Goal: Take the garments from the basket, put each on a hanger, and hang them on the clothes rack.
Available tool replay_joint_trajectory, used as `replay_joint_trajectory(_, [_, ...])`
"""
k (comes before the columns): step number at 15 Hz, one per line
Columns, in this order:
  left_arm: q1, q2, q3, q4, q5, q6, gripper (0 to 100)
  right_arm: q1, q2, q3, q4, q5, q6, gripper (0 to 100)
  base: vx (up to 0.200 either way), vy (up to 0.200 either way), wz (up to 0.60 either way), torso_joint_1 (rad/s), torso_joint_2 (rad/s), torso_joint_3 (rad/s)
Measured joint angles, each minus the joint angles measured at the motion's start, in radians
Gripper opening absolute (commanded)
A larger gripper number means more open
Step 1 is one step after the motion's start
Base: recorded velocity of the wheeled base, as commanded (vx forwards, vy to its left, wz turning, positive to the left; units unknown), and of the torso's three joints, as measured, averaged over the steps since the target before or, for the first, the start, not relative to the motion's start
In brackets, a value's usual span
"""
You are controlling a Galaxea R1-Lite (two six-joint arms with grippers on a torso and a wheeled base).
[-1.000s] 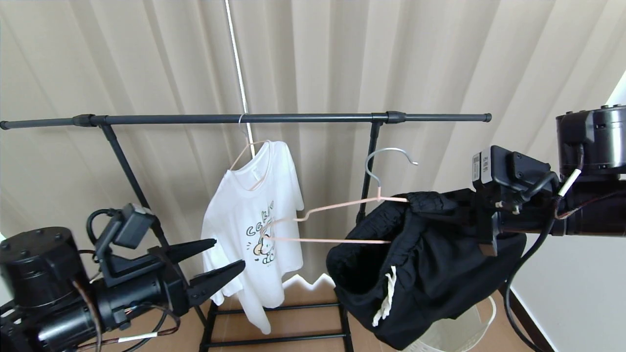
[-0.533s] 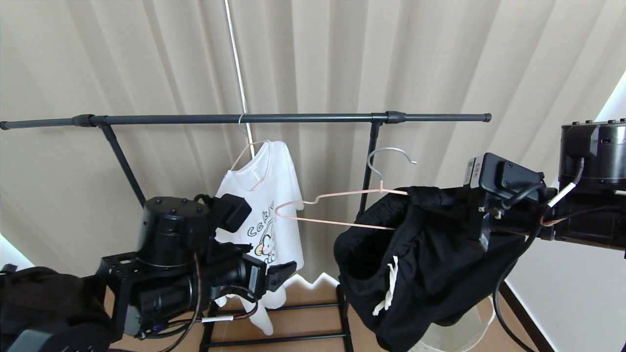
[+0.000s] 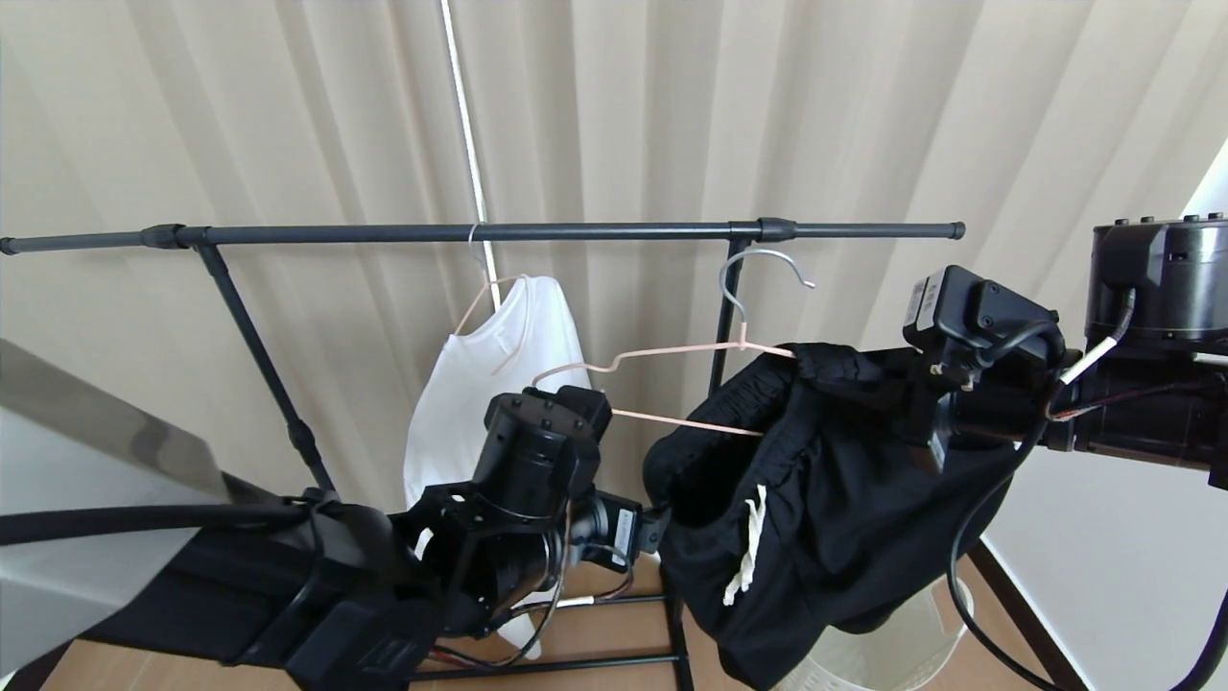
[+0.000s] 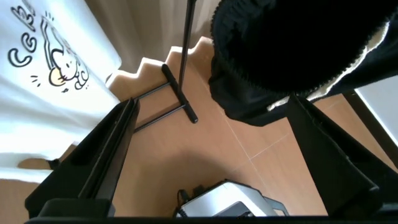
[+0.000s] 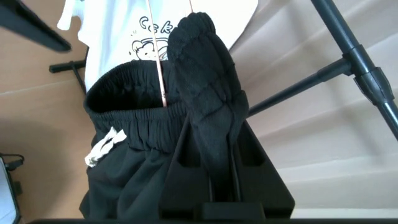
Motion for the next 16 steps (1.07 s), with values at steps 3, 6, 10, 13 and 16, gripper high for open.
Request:
replay_joint_trajectory(3, [-0.006, 0.072, -0.079, 0.005, 0.026, -0.029, 100, 0.002, -0.009, 0.004, 0.0, 0.001, 0.001, 0, 0.0, 0.0, 0.0, 0.0, 0.0, 0.0])
replay_joint_trajectory(6, [-0.007, 0.109, -0.143, 0.06, 0.031, -0.065, 100, 0.004, -0.017, 0.008, 0.001, 0.001, 0.001, 0, 0.0, 0.0, 0.0, 0.0, 0.0, 0.0])
replay_joint_trajectory(10, [-0.007, 0.15, -0.205, 0.086, 0.092, -0.079, 100, 0.005, -0.032, 0.013, 0.001, 0.001, 0.001, 0, 0.0, 0.0, 0.0, 0.0, 0.0, 0.0])
replay_joint_trajectory(13, [-0.005, 0.175, -0.217, 0.085, 0.095, -0.08, 0, 0.005, -0.038, 0.017, 0.001, 0.002, 0.0, 0, 0.0, 0.0, 0.0, 0.0, 0.0, 0.0])
replay_joint_trajectory(16, [-0.002, 0.183, -0.22, 0.084, 0.097, -0.08, 0, 0.004, -0.039, 0.017, 0.001, 0.002, 0.0, 0, 0.0, 0.0, 0.0, 0.0, 0.0, 0.0])
